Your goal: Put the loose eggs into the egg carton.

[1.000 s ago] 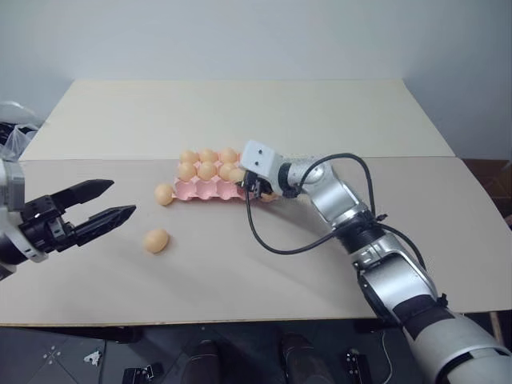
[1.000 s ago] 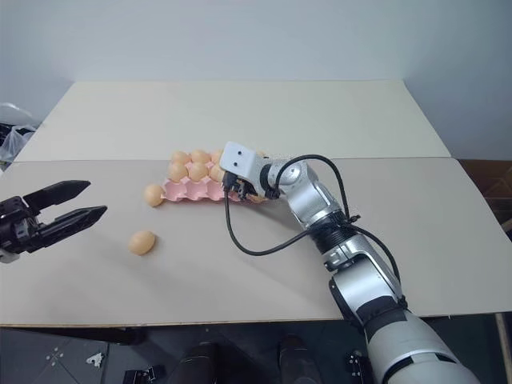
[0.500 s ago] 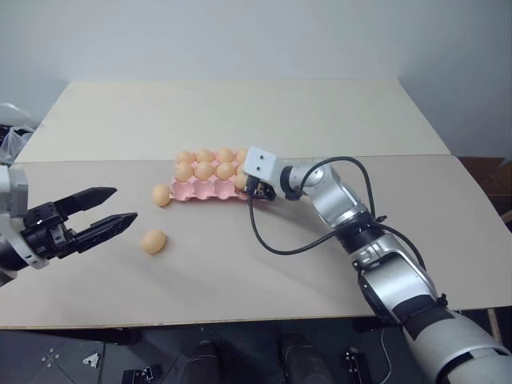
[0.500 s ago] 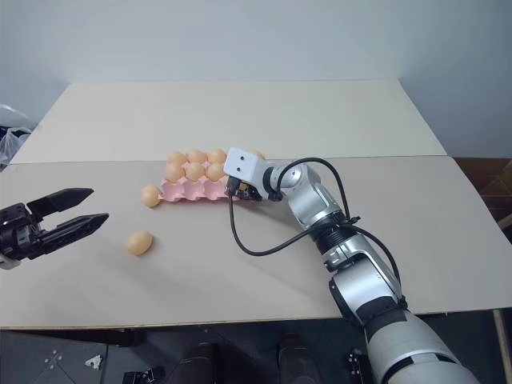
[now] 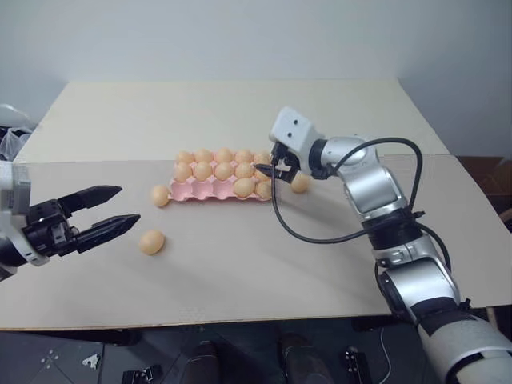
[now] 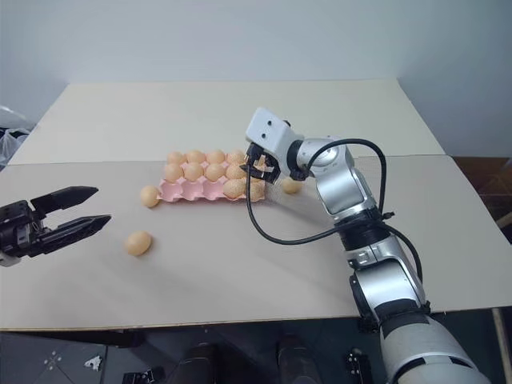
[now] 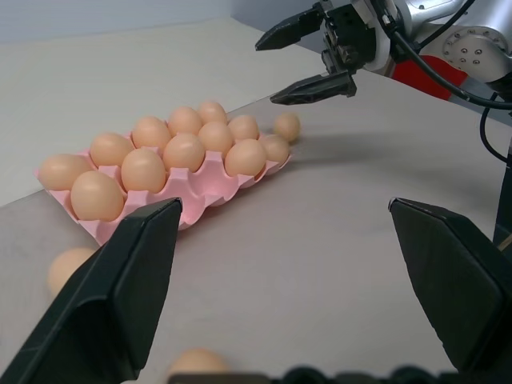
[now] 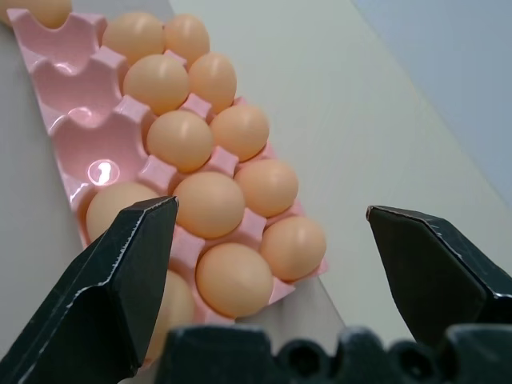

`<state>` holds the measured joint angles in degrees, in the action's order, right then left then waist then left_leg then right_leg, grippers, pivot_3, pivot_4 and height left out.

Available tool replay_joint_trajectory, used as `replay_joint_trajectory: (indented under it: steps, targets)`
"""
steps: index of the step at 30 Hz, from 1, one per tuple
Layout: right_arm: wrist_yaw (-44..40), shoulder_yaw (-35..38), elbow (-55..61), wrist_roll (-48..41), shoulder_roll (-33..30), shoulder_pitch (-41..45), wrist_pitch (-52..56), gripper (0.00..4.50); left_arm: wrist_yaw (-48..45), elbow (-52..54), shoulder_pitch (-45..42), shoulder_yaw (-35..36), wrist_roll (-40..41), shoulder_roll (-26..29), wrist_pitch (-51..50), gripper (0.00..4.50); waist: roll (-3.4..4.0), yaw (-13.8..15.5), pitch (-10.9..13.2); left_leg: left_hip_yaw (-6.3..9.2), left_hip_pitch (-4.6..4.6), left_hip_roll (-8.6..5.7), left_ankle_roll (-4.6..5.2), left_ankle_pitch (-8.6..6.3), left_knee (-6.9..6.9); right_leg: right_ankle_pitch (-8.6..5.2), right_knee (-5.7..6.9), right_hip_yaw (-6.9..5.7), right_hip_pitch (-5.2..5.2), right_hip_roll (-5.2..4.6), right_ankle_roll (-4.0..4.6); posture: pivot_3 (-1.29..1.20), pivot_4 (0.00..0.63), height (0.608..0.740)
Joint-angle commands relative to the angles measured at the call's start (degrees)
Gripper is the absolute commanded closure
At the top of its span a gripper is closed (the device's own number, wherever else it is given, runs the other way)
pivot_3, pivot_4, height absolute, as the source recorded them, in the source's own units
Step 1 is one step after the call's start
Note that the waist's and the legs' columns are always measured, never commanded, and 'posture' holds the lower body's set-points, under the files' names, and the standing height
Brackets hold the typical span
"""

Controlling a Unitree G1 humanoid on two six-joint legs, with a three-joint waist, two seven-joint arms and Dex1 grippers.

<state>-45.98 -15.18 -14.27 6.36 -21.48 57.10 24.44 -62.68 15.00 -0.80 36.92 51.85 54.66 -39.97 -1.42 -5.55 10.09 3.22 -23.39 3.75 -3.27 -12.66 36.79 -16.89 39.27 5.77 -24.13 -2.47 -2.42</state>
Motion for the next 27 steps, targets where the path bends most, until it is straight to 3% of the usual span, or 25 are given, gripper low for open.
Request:
replay_joint_trajectory:
  steps: [1, 8, 16, 21, 27]
  targets:
    - [0.1, 0.6, -3.3, 1.0, -2.5, 0.6, -2.7, 0.1, -2.0, -0.1, -1.3, -0.8, -0.7, 1.6, 1.6, 0.0, 0.0, 0.0, 0.0, 0.0, 0.0, 0.0, 0.0, 0.0, 0.0, 0.0, 0.0, 0.0, 0.0, 0.0, 0.0, 0.0, 0.15, 0.74]
    - [-0.3, -0.8, -24.0, 4.1, -5.3, 4.2, -16.3, 0.1, -4.8, -0.3, -3.0, -3.4, -1.2, 2.3, 2.0, 0.0, 0.01, -0.1, 0.0, -0.03, 0.01, -0.01, 0.0, 0.0, 0.0, 0.0, -0.09, 0.0, 0.05, -0.01, 0.01, 0.0, 0.15, 0.74]
    - [-7.9, -4.7, -43.9, 8.2, -6.8, 11.5, -39.5, 0.1, -4.9, 0.0, -3.6, -3.8, -1.4, 2.0, 1.9, 0.0, 0.04, -0.8, 0.0, -0.04, 0.03, 0.01, 0.0, 0.0, -0.07, -0.01, -0.11, 0.01, 0.04, 0.0, 0.02, 0.0, 0.15, 0.74]
    - [-9.9, -4.8, -52.1, 9.8, -5.2, 15.6, -41.3, 0.1, -4.5, 1.5, -1.9, -2.3, -0.8, 1.6, 1.5, 0.0, 0.04, -1.3, 0.0, -0.02, 0.02, 0.01, -0.02, 0.01, -0.07, -0.01, -0.1, 0.01, 0.06, -0.01, 0.02, 0.0, 0.15, 0.74]
    - [-5.9, -4.9, -56.0, 12.6, -4.5, 16.5, -39.0, 0.1, -3.8, 2.8, 0.3, -0.5, -0.2, 1.4, 1.4, 0.0, 0.05, -1.4, 0.0, -0.01, 0.02, 0.0, -0.04, 0.02, -0.07, -0.01, -0.08, 0.0, 0.06, -0.01, 0.02, 0.0, 0.15, 0.74]
